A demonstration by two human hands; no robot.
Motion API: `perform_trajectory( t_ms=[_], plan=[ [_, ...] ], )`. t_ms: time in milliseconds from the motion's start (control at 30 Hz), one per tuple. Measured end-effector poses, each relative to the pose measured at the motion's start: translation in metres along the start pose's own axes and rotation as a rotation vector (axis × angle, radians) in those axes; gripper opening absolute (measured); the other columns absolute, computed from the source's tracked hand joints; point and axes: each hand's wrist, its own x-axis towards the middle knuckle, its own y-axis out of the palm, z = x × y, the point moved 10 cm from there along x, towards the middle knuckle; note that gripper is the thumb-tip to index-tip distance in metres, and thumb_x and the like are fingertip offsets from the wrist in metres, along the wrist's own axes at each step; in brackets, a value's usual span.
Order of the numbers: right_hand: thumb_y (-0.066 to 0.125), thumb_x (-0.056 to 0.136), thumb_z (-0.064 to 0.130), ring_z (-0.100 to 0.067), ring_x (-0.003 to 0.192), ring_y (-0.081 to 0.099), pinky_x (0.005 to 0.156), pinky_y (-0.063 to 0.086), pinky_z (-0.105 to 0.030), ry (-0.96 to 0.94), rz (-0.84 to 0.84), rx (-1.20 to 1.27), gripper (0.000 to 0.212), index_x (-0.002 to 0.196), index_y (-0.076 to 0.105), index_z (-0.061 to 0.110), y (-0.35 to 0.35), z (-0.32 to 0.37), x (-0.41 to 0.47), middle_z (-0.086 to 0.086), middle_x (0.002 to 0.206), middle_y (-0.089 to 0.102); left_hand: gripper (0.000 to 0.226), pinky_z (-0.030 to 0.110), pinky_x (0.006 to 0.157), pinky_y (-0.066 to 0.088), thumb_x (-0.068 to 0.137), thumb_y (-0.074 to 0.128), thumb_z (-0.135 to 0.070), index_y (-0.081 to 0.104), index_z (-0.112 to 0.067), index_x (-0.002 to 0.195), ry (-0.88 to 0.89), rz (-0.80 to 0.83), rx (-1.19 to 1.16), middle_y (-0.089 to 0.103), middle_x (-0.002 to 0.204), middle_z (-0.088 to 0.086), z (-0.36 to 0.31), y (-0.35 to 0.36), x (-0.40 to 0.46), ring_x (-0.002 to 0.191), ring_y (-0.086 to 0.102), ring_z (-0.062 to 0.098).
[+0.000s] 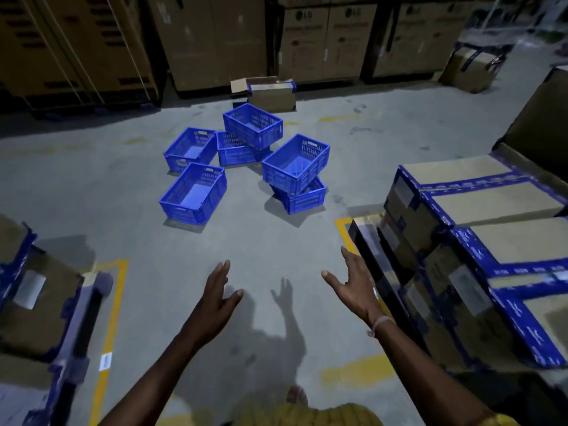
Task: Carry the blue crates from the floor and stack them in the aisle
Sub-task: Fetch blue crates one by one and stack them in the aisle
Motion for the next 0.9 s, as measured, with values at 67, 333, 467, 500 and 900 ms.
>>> perform_trajectory(
  t_ms=[67,333,467,500,900],
  plan=[
    [0.069,0.086,0.054,-0.02,0.144,0.031,0.116,0.029,-0.034,0.014,-0.003,-0.021,0.084,0.155,0.032,0.023,-0.007,0.004,0.054,0.0,0.153,0.034,0.069,0.028,0.105,0.045,0.098,0.062,-0.03,0.021,-0.053,0.148,-0.021,-0.014,-0.022,0.014,0.164,-0.019,-0.004,0.0,0.054,0.139,0.041,0.001],
    [0.067,0.081,0.065,-0.016,0.146,0.03,0.12,0.028,-0.037,0.025,-0.002,-0.032,0.088,0.153,0.033,0.027,-0.009,0.004,0.25,0.002,0.155,0.034,0.071,0.03,0.107,0.047,0.099,0.061,-0.027,0.021,-0.041,0.156,-0.059,0.009,-0.041,0.014,0.166,-0.016,0.012,0.018,0.243,0.141,0.04,0.006],
    [0.072,0.085,0.052,-0.018,0.138,0.04,0.114,0.029,-0.028,0.025,-0.022,-0.125,0.083,0.152,0.037,0.019,-0.004,0.003,0.355,-0.003,0.149,0.039,0.071,0.034,0.107,0.047,0.099,0.062,-0.024,0.021,-0.038,0.156,-0.052,0.023,-0.067,0.013,0.166,-0.014,0.02,0.024,0.364,0.14,0.04,0.009],
    [0.073,0.085,0.049,-0.019,0.135,0.043,0.112,0.032,-0.028,0.019,-0.026,-0.134,0.082,0.152,0.038,0.018,-0.001,0.003,0.382,-0.003,0.148,0.039,0.071,0.032,0.107,0.045,0.099,0.061,-0.024,0.021,-0.038,0.156,-0.052,0.025,-0.072,0.012,0.166,-0.014,0.021,0.024,0.396,0.14,0.04,0.008],
    [0.07,0.084,0.055,-0.025,0.141,0.034,0.115,0.03,-0.035,0.08,-0.059,-0.136,0.085,0.153,0.035,0.02,-0.004,0.014,0.679,-0.006,0.15,0.035,0.075,0.039,0.111,0.045,0.1,0.06,-0.037,0.015,-0.036,0.16,-0.039,0.186,0.056,0.007,0.168,-0.01,0.002,0.031,0.723,0.153,0.023,0.017]
  ],
)
